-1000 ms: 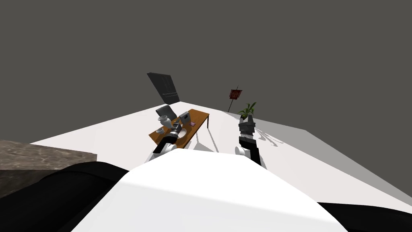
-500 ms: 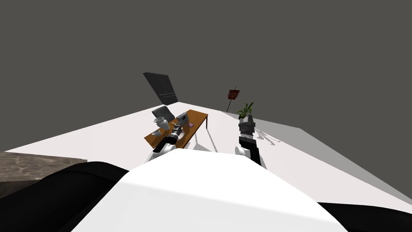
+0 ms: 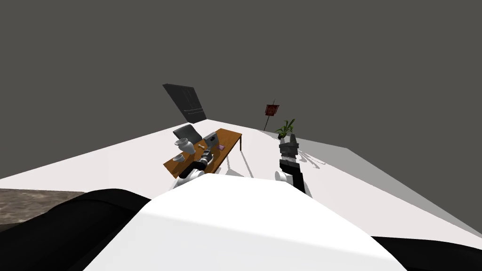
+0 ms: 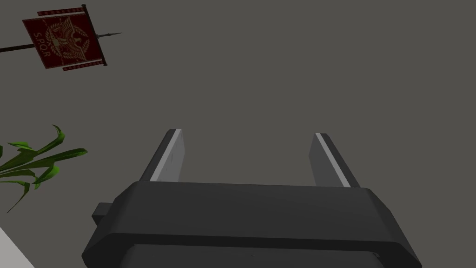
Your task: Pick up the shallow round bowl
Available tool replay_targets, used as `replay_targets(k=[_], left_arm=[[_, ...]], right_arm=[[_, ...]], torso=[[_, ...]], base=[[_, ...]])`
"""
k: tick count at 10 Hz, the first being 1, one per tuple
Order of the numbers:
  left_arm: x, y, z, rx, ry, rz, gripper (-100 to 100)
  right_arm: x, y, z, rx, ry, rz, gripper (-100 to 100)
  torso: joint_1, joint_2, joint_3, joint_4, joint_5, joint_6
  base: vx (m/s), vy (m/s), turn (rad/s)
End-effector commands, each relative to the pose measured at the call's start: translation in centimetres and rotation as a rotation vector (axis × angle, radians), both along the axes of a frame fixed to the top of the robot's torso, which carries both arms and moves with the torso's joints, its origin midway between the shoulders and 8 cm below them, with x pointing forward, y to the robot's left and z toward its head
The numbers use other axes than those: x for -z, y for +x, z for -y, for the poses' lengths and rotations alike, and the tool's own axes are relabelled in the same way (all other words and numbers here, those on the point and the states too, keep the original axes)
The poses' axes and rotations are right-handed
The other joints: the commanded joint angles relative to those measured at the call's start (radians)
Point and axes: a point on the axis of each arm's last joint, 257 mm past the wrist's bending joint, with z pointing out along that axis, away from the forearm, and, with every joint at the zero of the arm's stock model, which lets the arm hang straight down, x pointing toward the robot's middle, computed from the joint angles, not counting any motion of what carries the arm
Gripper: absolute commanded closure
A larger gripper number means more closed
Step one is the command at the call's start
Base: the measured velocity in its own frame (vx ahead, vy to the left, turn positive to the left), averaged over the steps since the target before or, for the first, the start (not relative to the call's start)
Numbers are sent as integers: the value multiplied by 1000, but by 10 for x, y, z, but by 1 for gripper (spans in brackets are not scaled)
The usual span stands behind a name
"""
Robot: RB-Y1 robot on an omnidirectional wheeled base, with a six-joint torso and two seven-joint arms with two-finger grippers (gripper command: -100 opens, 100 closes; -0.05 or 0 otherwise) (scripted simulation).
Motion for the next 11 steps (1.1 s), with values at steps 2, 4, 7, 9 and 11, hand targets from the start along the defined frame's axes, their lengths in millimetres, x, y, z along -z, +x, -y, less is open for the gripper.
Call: replay_targets(k=[2, 4, 7, 9, 11], left_arm=[[28, -11, -8, -21, -30, -81, -100], [57, -28, -23, -56, -65, -167, -100], [87, -50, -39, -100, -105, -261, -100], [101, -62, -48, -125, -125, -302, -100], [126, -88, -65, -180, -167, -380, -100]], right_arm=[[0, 0, 0, 0, 0, 0, 0], [0, 0, 0, 0, 0, 0, 0], [0, 0, 0, 0, 0, 0, 0], [0, 0, 0, 0, 0, 0, 0], [0, 0, 0, 0, 0, 0, 0]], torso=[[0, -1, -1, 0, 0, 0], [0, 0, 0, 0, 0, 0], [0, 0, 0, 0, 0, 0], [0, -1, -1, 0, 0, 0], [1, 1, 0, 0, 0, 0]], base=[[55, -30, -51], [46, -25, -63], [44, -23, -48], [58, -25, -38], [41, -15, -54]])
